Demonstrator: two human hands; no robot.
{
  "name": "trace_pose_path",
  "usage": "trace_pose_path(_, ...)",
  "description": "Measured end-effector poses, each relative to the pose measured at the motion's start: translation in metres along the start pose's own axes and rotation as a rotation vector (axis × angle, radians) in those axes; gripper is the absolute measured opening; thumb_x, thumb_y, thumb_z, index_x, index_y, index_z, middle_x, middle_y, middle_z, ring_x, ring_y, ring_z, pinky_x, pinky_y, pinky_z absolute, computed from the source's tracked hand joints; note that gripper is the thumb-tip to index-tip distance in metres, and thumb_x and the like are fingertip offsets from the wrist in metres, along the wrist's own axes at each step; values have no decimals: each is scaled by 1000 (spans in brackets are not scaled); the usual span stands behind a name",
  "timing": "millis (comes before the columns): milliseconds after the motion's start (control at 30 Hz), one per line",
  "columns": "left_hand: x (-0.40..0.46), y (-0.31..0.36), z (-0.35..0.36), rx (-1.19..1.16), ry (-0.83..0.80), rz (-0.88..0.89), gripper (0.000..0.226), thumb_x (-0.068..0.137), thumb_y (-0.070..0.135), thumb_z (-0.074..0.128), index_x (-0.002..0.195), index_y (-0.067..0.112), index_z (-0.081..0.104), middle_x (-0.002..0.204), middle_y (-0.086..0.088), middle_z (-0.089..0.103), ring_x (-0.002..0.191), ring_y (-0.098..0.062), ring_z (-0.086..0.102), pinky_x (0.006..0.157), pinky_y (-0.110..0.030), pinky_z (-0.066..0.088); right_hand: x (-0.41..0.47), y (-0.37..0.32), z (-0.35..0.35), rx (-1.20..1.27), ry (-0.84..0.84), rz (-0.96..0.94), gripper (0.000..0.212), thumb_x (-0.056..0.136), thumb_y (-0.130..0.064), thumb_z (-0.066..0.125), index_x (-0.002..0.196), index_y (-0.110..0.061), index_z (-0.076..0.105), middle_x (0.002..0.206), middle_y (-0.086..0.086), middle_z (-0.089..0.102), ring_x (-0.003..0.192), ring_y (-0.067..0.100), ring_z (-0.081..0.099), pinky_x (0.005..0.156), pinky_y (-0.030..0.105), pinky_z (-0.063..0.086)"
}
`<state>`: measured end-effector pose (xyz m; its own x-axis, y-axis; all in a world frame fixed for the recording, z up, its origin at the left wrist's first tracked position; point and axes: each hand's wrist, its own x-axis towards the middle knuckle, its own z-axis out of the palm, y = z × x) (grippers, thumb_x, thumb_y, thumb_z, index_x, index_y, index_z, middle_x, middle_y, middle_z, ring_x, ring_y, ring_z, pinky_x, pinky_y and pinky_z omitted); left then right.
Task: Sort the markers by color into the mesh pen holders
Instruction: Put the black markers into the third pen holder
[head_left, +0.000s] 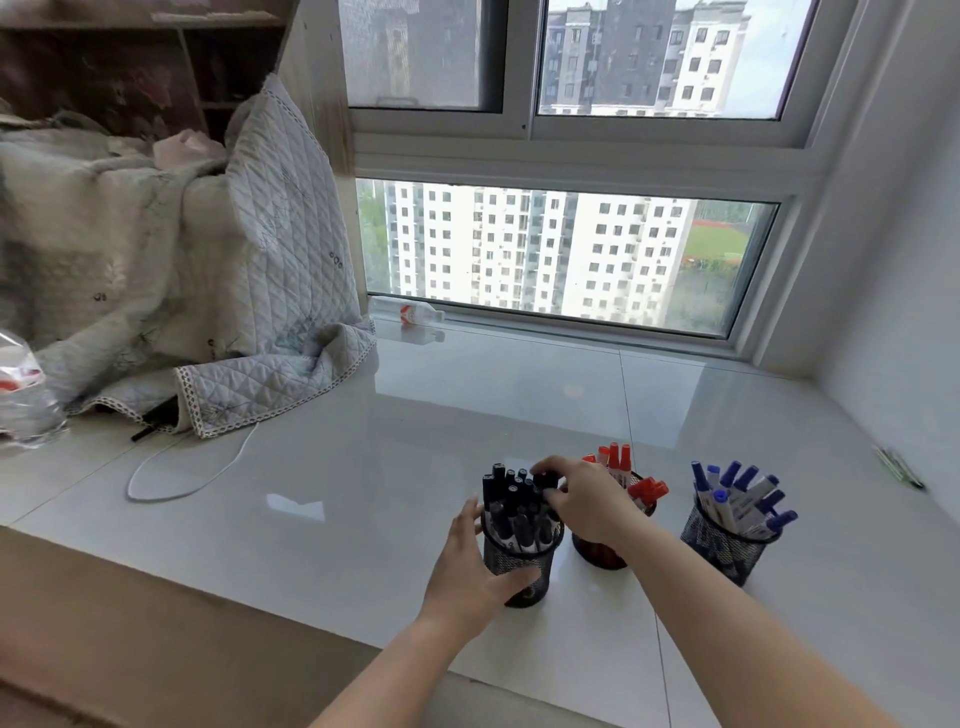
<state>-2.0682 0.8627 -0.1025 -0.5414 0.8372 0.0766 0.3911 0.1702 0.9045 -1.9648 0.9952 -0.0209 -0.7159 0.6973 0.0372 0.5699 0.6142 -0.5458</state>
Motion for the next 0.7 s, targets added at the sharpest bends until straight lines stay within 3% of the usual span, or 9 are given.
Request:
trace_pose_path(67,3,2,5,-45,0,-27,95,55,43,80,135,36,29,126,23,43,117,3,43,89,-16,34,2,-1,0,-19,-2,-5,28,89,-17,51,116,-24,58,107,2,66,73,14,55,66,26,45)
trace_pose_path(167,6,6,7,-113,-4,-72,84,45,47,77,119,49,38,115,24,51,102,13,48,75,-7,37,3,-3,1,-40,-13,-7,25,90,-18,53,114,-22,59,109,3,66,78,16,56,70,28,48)
trace_pose_path(267,9,8,9,-141,-6,-99,72,41,48,77,100,57,37,109,23,55,98,13,51,71,-8,39,3,-3,1,-51,-27,-3,25,90,-19,53,114,-22,60,108,3,67,85,19,60,76,32,52)
trace_pose_path(400,8,9,12,-160,-3,-120,70,42,49,77,96,67,36,104,28,58,92,18,53,68,-7,40,1,-2,0,-50,-13,-24,21,91,-22,53,111,-22,60,102,0,67,85,17,60,76,32,51)
trace_pose_path(533,7,11,9,-168,-4,-124,74,45,50,77,96,76,31,101,33,58,90,24,51,67,-6,39,1,-2,-4,106,149,-50,16,90,-24,54,105,-21,61,91,-7,64,78,11,59,67,24,46)
trace_pose_path(700,12,12,7,-197,-22,-131,66,49,53,78,100,64,38,109,23,58,101,10,52,77,-16,40,-1,-3,-20,438,452,-40,4,90,-19,56,94,-22,58,79,-7,64,73,14,65,59,18,46)
